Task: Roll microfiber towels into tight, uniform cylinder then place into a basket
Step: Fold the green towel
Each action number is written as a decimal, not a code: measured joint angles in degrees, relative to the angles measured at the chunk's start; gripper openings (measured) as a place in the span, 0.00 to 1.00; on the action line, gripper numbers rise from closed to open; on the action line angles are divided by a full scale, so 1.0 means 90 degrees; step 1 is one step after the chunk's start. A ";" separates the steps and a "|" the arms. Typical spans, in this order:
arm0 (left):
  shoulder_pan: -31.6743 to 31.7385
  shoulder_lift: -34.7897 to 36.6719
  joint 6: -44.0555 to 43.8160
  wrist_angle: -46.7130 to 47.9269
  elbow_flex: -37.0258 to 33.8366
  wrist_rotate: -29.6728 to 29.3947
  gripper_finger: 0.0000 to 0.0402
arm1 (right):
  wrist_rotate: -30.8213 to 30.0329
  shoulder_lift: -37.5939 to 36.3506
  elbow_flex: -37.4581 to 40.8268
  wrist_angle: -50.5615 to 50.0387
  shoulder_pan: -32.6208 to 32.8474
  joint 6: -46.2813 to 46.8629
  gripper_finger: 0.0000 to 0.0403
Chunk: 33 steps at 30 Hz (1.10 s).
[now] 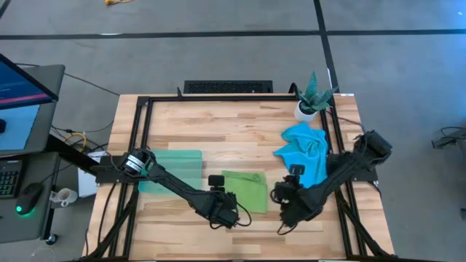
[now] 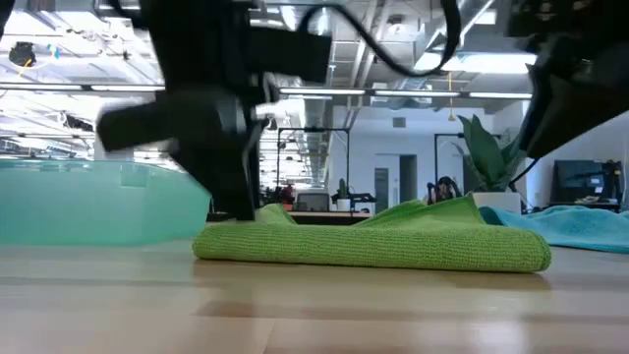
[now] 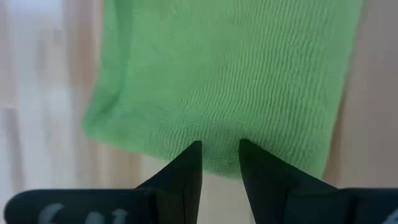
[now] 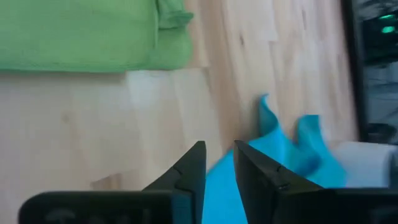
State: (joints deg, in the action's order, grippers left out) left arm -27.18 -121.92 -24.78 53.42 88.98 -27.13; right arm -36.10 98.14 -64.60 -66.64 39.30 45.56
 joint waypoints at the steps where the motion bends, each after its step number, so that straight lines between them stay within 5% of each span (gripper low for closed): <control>1: 0.0004 -0.0007 -0.0021 -0.0045 -0.0087 0.0000 0.25 | 0.0004 -0.0195 0.0227 0.0232 0.0041 0.0052 0.25; 14: -0.0037 -0.0006 -0.0130 -0.0030 0.0152 -0.0079 0.25 | 0.1291 -0.1852 0.2808 0.5830 -0.0480 -0.1932 0.19; 25: 0.0044 0.0001 0.0054 -0.0698 0.0030 -0.0025 0.25 | 0.1534 -0.1157 0.2859 0.7294 -0.1488 -0.2292 0.19; 33: 0.0193 0.0013 0.0050 -0.1027 -0.0496 -0.0023 0.25 | 0.2462 -0.0310 0.2856 0.7398 -0.1999 -0.2261 0.19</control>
State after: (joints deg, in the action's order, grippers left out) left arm -25.44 -121.80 -24.33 44.18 84.51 -27.34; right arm -13.94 95.35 -38.90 -0.05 21.31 25.20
